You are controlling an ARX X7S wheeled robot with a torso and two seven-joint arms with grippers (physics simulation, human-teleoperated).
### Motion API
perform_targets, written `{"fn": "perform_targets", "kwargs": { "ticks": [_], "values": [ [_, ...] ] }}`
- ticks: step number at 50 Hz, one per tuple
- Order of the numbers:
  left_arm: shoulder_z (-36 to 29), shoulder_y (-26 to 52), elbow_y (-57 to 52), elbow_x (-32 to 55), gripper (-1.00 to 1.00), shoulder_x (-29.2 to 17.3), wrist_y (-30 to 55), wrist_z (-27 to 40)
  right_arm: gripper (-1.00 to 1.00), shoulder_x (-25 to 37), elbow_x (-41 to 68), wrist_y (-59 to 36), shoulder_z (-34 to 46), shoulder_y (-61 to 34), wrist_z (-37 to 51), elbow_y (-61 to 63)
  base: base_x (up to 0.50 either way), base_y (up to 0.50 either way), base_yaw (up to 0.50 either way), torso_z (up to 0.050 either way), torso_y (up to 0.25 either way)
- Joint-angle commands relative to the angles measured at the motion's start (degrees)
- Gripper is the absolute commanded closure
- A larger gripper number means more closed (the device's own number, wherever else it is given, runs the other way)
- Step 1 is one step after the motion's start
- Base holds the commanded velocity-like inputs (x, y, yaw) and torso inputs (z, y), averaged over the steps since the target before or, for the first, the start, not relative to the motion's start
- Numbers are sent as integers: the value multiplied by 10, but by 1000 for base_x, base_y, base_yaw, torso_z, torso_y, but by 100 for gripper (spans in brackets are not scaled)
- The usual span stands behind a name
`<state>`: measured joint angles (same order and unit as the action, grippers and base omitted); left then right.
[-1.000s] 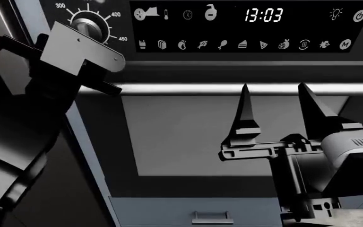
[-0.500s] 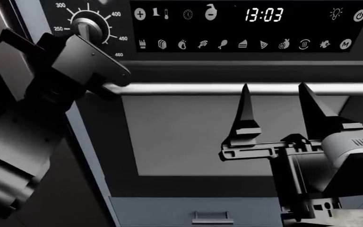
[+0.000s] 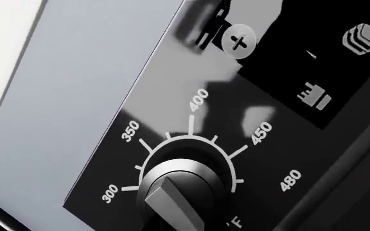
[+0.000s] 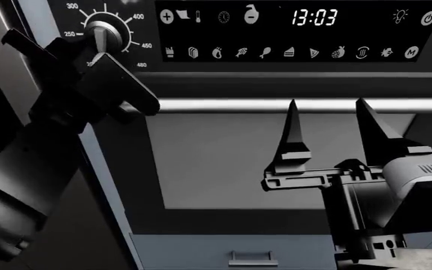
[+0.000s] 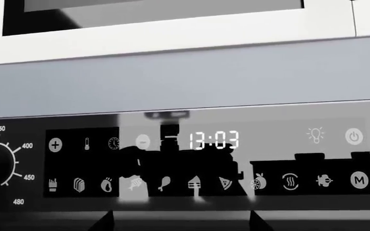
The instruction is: Preheat the oven by turning the temperature knob.
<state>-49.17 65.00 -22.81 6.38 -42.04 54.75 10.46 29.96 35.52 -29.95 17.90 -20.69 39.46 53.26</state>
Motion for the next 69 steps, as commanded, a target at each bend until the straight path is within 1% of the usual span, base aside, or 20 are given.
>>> {"fn": "perform_targets", "kwargs": {
  "ticks": [1, 7, 8, 9, 11, 14, 15, 16, 21, 24, 25, 41, 55, 63, 69],
  "values": [
    [-52, 50, 4, -37, 100, 22, -19, -61, -100, 2, -1, 1, 4, -2, 2, 4, 21, -5, -19, 10, 0],
    [-69, 62, 8, -50, 100, 22, -24, -68, -100, 3, 0, 2, 4, -2, 3, 5, 23, -6, -21, 2, 0],
    [-82, 68, 8, -60, 100, 19, -29, -73, -100, 3, 1, 2, 4, -3, 4, 4, 25, -6, -23, 0, 0],
    [-80, 69, 9, -59, 100, 21, -32, -73, -100, 4, 1, 2, 4, -3, 4, 4, 25, -6, -23, 0, 0],
    [-99, 79, 8, -72, 100, 19, -37, -81, -100, 4, 1, 3, 4, -3, 4, 5, 26, -7, -24, 5, 0],
    [-111, 87, 9, -81, 100, 19, -41, -88, -100, 5, 2, 3, 4, -3, 5, 5, 27, -7, -26, 0, 0],
    [-127, 96, 10, -92, 100, 17, -44, -96, -100, 5, 3, 4, 4, -3, 5, 5, 27, -7, -27, 11, 0],
    [-123, 95, 10, -90, 100, 19, -44, -94, -100, 5, 3, 4, 4, -3, 6, 5, 28, -8, -28, 0, 0],
    [-144, 109, 14, -105, 100, 17, -53, -106, -100, 7, 5, 5, 3, -3, 7, 6, 27, -8, -28, 2, 0],
    [-172, 121, 18, -126, 100, 13, -59, -119, -100, 7, 5, 6, 3, -3, 7, 6, 27, -7, -28, 4, 0],
    [-165, 120, 19, -120, 100, 15, -59, -118, -100, 7, 5, 6, 3, -3, 7, 5, 27, -7, -27, 0, 0],
    [-185, 137, 36, -136, 100, 16, -77, -131, -100, 10, 4, 11, 6, -3, 8, 0, 26, -7, -26, 3, 0],
    [-216, 160, 32, -155, 100, 10, -79, -166, -100, 13, 5, 14, 7, -3, 10, 2, 25, -7, -24, 2, 0],
    [-248, 185, 36, -176, 100, 9, -93, -198, -100, 15, 5, 15, 8, -2, 12, 3, 25, -7, -24, 1, 0],
    [-254, 191, 40, -178, 100, 10, -97, -207, -100, 16, 6, 17, 8, -3, 12, 2, 25, -7, -24, 2, 0]
  ]
}}
